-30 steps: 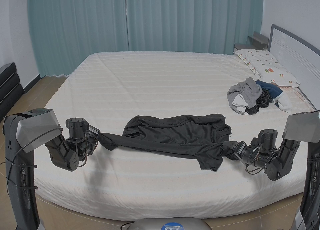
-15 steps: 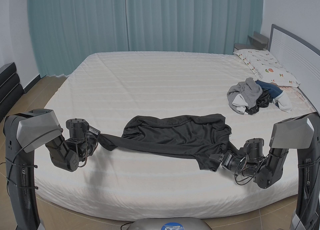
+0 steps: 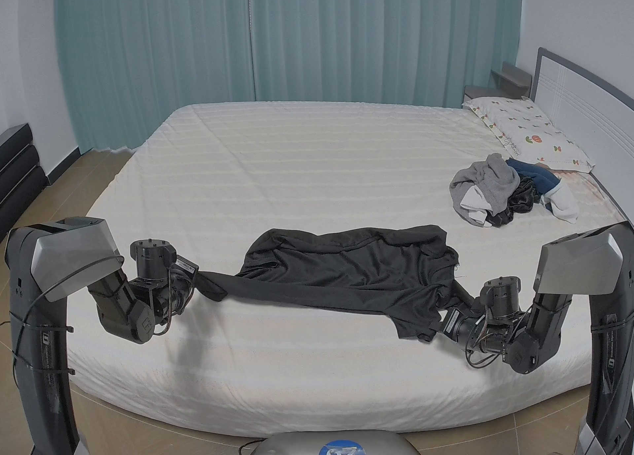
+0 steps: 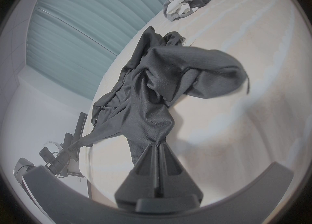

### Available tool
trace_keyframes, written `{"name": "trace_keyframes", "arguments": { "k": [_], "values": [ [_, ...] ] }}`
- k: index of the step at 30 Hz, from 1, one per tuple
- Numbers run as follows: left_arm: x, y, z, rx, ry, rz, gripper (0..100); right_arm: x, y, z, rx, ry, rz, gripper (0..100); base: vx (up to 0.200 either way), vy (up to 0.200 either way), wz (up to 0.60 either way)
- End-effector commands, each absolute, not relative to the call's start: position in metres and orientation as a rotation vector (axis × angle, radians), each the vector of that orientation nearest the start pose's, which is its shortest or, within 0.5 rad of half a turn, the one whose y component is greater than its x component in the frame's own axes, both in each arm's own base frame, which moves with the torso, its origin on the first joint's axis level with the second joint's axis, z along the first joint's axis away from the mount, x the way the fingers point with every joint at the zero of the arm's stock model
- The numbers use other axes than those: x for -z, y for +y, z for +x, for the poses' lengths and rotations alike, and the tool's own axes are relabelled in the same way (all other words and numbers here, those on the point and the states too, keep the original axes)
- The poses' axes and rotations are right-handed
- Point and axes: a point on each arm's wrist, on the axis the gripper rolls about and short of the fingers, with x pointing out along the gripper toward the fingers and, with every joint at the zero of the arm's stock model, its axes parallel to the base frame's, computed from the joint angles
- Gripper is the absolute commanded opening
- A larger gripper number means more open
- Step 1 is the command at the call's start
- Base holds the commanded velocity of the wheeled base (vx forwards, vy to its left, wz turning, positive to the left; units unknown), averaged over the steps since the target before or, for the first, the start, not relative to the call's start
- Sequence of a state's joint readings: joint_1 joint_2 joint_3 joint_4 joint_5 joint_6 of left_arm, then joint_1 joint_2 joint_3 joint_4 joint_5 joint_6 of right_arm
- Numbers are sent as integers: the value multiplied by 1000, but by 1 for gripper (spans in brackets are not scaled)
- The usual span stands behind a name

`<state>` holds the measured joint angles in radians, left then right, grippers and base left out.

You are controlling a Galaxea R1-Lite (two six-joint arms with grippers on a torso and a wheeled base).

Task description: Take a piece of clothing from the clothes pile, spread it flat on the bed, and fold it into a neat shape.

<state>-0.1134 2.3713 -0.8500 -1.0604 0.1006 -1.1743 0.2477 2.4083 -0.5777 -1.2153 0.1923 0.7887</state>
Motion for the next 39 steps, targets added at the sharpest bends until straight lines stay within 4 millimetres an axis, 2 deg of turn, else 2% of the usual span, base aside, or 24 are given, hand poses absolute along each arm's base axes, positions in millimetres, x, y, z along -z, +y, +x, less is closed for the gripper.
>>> {"name": "trace_keyframes", "arguments": {
  "k": [1,4,5,6,7,14,22,30,38,39],
  "values": [
    [7,-47,372,-235,476,-1100,0,14,64,305,-137,740,753,0,0,0,0],
    [6,-55,363,-191,526,-1080,0,0,51,296,-130,746,764,0,0,0,0],
    [2,-60,352,-162,558,-1040,0,-15,35,288,-123,746,774,0,0,0,0],
    [1,-61,349,-155,563,-1027,0,-18,32,285,-123,749,775,0,0,0,0],
    [-3,-67,338,-128,585,-979,0,-29,21,276,-121,773,760,0,0,0,0],
    [-8,-92,292,-41,758,-728,0,-46,4,248,-158,961,621,0,0,0,0],
    [-3,-108,253,-13,1014,-489,0,-37,4,230,-188,1127,478,0,0,0,0],
    [4,-106,239,-30,1131,-380,0,-32,4,218,-192,1254,406,0,0,0,0],
    [8,-105,231,-30,1203,-308,0,-14,4,215,-123,1384,271,0,0,0,0],
    [9,-105,231,-31,1206,-307,0,-14,4,214,-124,1386,270,100,0,0,0]
  ]
}}
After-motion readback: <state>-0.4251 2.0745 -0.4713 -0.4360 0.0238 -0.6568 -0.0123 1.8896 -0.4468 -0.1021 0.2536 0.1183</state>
